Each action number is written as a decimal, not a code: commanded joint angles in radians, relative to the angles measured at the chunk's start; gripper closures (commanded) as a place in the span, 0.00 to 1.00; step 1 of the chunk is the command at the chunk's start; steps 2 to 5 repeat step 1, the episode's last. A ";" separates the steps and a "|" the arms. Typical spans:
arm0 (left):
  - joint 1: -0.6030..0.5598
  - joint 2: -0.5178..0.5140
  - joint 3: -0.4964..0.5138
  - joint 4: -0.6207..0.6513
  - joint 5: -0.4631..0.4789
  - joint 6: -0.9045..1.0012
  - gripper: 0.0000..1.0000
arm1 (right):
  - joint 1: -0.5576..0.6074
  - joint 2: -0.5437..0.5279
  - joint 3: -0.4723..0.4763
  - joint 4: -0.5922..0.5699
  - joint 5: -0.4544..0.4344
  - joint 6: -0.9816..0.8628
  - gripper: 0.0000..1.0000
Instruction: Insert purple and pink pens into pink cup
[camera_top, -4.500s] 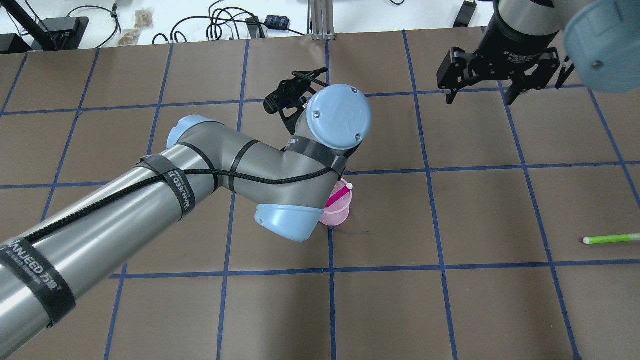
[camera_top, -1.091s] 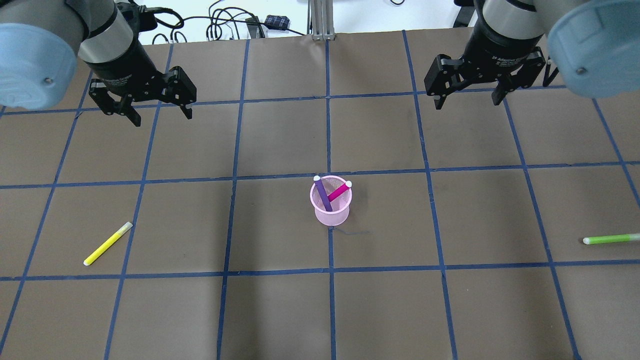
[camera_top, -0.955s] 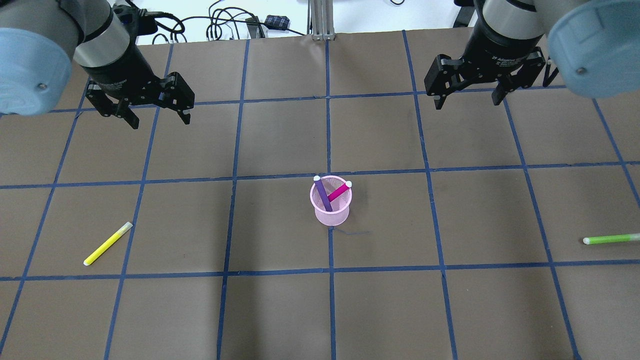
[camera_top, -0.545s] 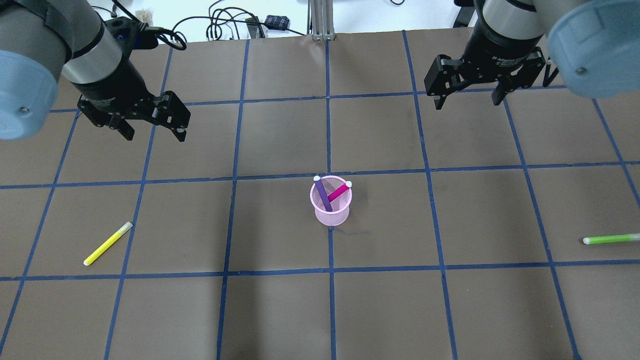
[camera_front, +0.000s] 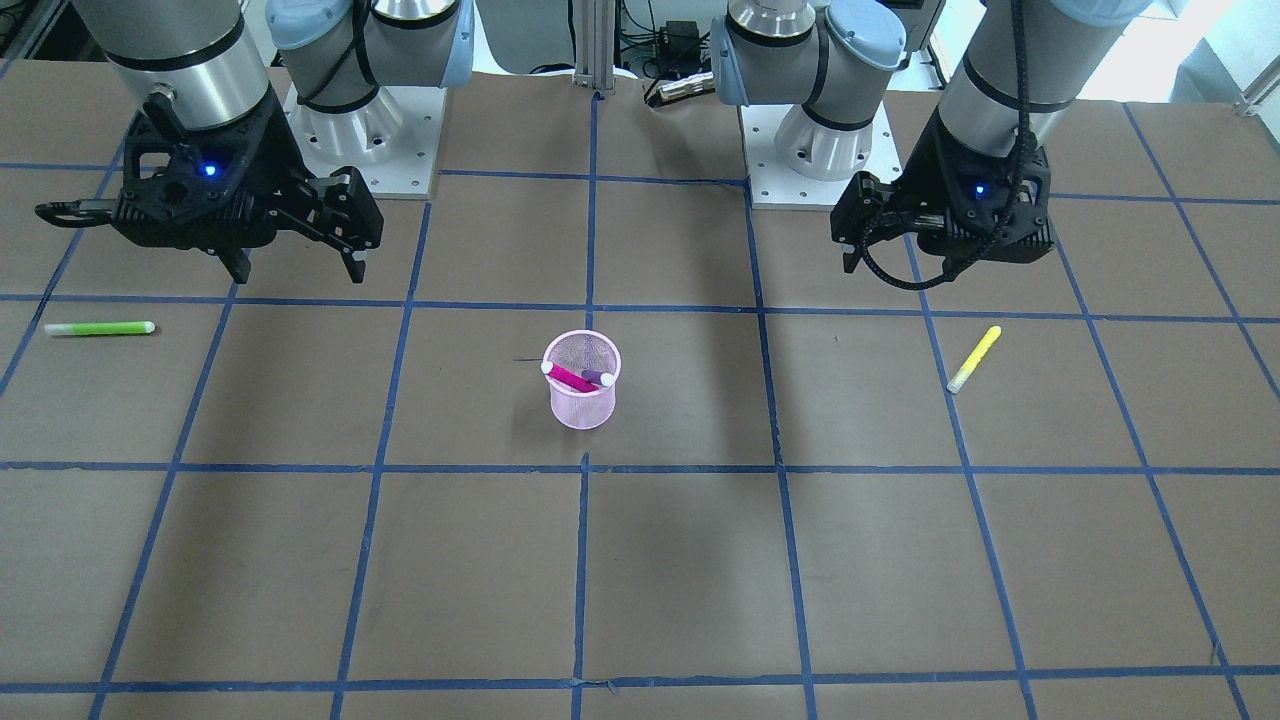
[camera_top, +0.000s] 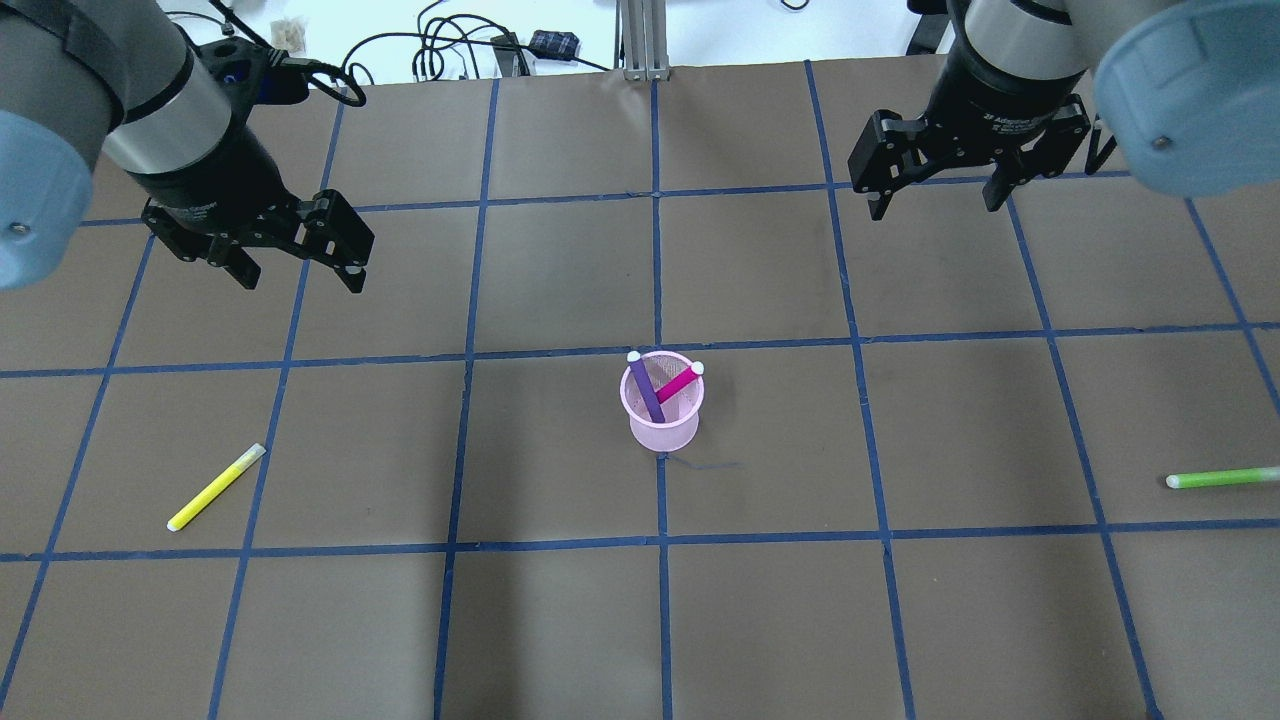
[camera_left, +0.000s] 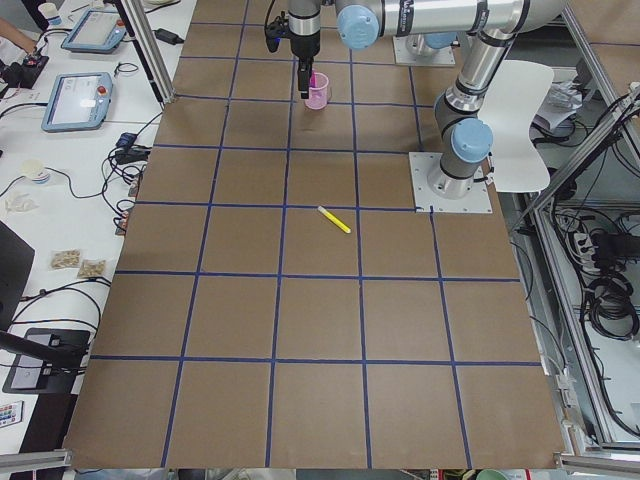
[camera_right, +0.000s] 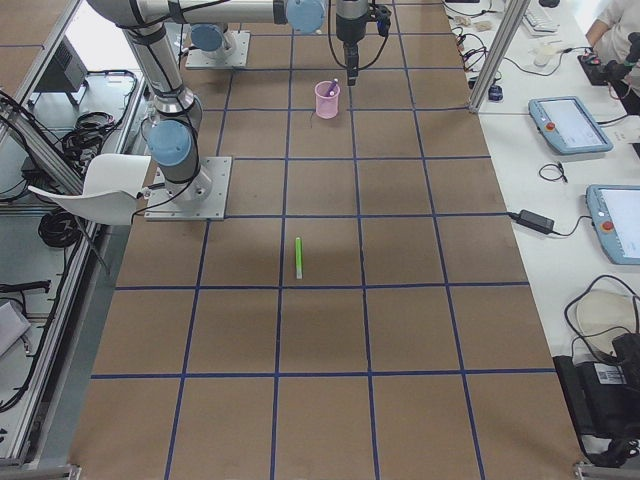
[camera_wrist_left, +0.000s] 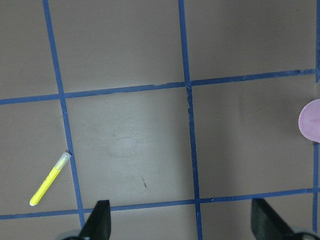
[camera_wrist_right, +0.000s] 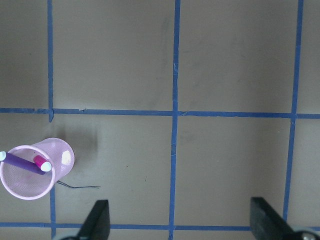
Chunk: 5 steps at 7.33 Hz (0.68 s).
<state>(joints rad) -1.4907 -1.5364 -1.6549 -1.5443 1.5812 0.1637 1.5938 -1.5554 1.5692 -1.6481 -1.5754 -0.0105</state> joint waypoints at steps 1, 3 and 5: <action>0.001 0.001 0.003 -0.006 0.000 -0.003 0.00 | 0.000 0.000 0.000 0.001 0.000 -0.002 0.00; 0.001 0.001 0.003 -0.006 0.000 -0.003 0.00 | 0.000 0.000 0.000 0.001 0.000 -0.002 0.00; 0.001 0.001 0.003 -0.006 0.000 -0.003 0.00 | 0.000 0.000 0.000 0.001 0.000 -0.002 0.00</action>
